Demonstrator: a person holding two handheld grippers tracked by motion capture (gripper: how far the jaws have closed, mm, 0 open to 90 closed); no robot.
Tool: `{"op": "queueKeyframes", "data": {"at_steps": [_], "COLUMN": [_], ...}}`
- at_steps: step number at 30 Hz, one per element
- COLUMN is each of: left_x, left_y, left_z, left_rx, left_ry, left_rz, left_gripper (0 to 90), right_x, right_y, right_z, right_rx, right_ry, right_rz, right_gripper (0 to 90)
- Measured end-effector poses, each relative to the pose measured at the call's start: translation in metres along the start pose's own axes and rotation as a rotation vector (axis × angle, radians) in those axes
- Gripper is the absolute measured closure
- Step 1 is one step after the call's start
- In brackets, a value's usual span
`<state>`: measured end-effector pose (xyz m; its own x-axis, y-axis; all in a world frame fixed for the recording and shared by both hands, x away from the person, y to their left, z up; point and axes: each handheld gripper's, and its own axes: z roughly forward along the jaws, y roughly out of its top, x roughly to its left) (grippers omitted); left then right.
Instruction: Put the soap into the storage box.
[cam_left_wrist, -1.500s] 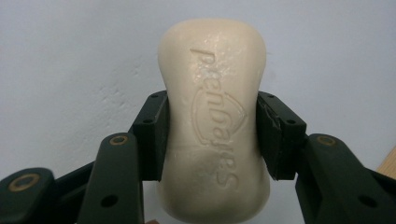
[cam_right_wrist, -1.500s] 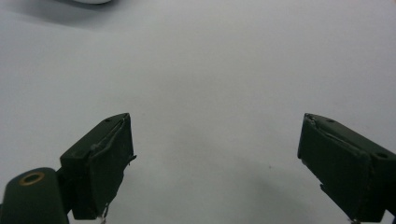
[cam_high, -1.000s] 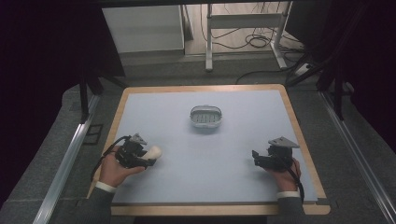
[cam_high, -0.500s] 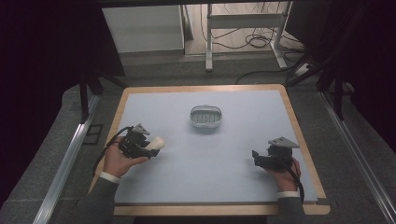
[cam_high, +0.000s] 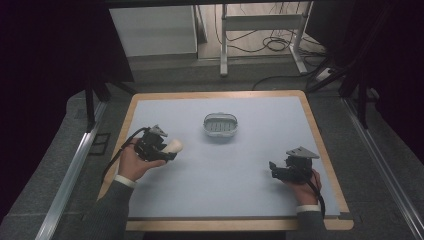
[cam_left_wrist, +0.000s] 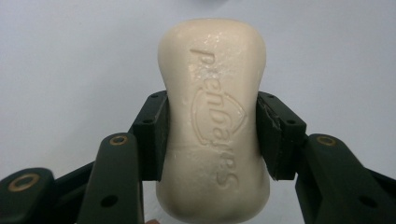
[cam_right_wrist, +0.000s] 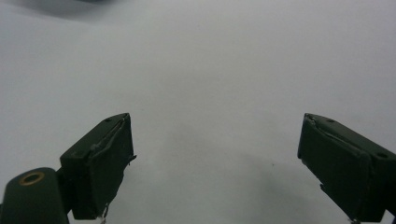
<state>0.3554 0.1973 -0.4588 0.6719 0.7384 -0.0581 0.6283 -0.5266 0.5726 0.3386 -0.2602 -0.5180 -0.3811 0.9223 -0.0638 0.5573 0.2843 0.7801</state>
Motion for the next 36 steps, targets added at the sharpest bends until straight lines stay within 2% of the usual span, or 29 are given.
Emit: {"op": "queueKeyframes", "data": {"at_steps": [9,15,21,24,29,36], "left_x": [-0.001,0.002,0.005,0.007,0.007,0.010], "left_y": [0.013,0.018,0.023,0.029,0.037,0.042], "left_z": [0.004,0.007,0.009,0.011,0.015,0.019], "left_rx": [0.003,0.004,0.004,-0.003,0.006,0.003], "left_ry": [0.004,-0.009,0.001,-0.010,-0.001,-0.008], "left_rz": [0.020,0.013,0.019,0.018,0.027,0.026], "left_gripper": [49.4,49.4,49.4,49.5,49.4,49.4], "right_x": [0.000,0.000,0.000,0.000,0.000,-0.001], "right_y": [0.000,0.000,0.000,0.000,0.000,-0.001], "right_z": [0.001,0.001,0.001,0.002,0.001,0.001], "right_rx": [0.006,0.005,0.007,0.008,0.008,0.009], "right_ry": [0.004,0.002,0.000,-0.001,-0.002,-0.005], "right_rz": [-0.002,-0.002,-0.003,-0.005,-0.005,-0.004], "right_gripper": [10.1,10.1,10.1,10.1,10.1,10.1]}}
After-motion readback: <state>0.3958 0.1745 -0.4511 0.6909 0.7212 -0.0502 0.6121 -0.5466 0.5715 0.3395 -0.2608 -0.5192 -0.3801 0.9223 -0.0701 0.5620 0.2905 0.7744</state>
